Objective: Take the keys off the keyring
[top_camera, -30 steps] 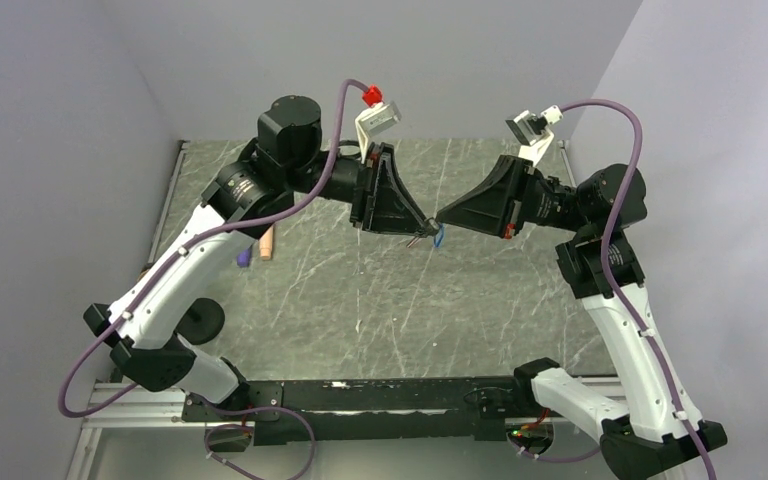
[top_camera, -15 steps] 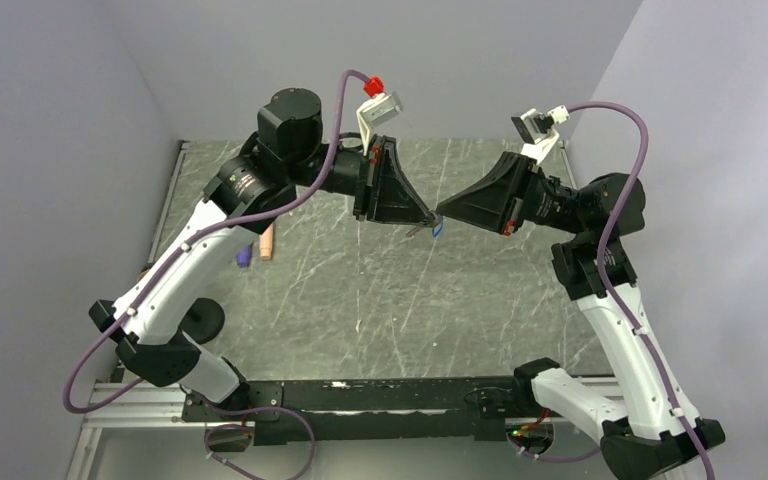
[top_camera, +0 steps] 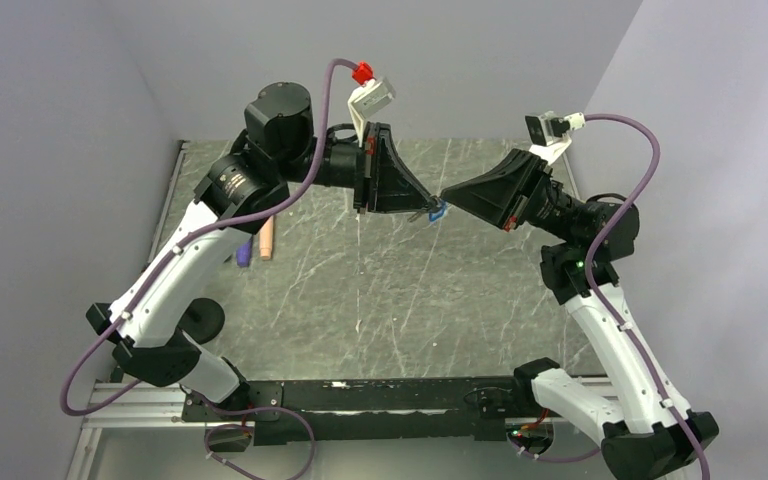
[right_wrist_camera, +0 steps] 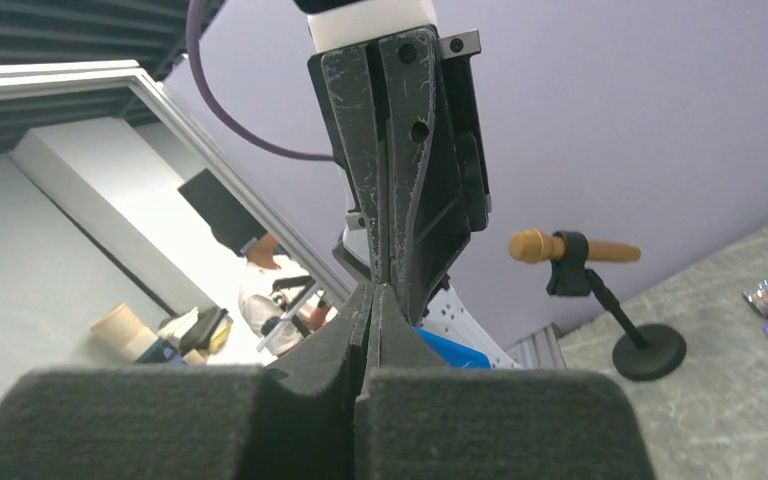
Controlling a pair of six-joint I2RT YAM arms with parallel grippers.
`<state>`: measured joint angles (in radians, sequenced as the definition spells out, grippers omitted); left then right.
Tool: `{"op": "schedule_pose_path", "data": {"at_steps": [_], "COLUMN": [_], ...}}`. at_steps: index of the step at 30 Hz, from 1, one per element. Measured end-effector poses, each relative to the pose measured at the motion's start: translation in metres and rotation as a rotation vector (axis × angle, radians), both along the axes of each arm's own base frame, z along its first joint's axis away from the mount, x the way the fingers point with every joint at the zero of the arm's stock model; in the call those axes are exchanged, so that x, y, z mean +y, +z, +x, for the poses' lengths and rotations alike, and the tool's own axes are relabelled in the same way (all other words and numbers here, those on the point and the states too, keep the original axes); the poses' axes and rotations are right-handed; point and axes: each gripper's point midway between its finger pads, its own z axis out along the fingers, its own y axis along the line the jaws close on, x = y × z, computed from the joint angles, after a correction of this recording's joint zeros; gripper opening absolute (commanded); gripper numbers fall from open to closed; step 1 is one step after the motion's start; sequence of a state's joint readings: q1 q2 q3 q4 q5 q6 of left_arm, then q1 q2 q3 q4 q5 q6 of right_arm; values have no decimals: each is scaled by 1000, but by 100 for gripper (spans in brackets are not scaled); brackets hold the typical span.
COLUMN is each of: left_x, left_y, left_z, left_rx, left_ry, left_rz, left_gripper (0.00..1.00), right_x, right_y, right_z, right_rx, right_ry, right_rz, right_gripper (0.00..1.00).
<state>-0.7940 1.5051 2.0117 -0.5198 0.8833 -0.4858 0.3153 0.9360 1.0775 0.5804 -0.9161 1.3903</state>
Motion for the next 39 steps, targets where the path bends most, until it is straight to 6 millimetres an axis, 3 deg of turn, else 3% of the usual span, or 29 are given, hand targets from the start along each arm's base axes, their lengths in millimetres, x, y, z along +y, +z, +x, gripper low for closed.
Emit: {"op": "schedule_pose_path", "data": {"at_steps": [14,15,18,20,23,27,32,36,39], "left_x": [5,6,7,8,19,40,65,73,71], "left_y": [32,32,34,38,59,101,135,143,142], "left_z": [15,17,24,29,31,18,-4,-9,-7], "left_rx": [-131,-137,-162,-188,-242,-343,-433,-466,-476], "left_ry": [124,135,176,202,250,288,310,318,318], "left_rz": [-63,-63,-65,-75,-121,-220,-315,-339,-342], "left_gripper": [0,3,27,34,47,63,67,68,68], "right_x": [-5,-5,-4,-3,-1,6,9,4,8], "right_y": [20,20,20,20,18,16,21,33,39], "right_z": [8,10,17,22,32,43,47,38,43], "right_rx": [-28,-31,-41,-44,-40,-36,-64,-91,-49], "right_ry": [-28,-36,-63,-78,-96,-91,-61,30,134], "right_rz": [187,189,200,204,213,226,273,371,409], "right_gripper": [0,0,0,0,0,0,0,0,0]}}
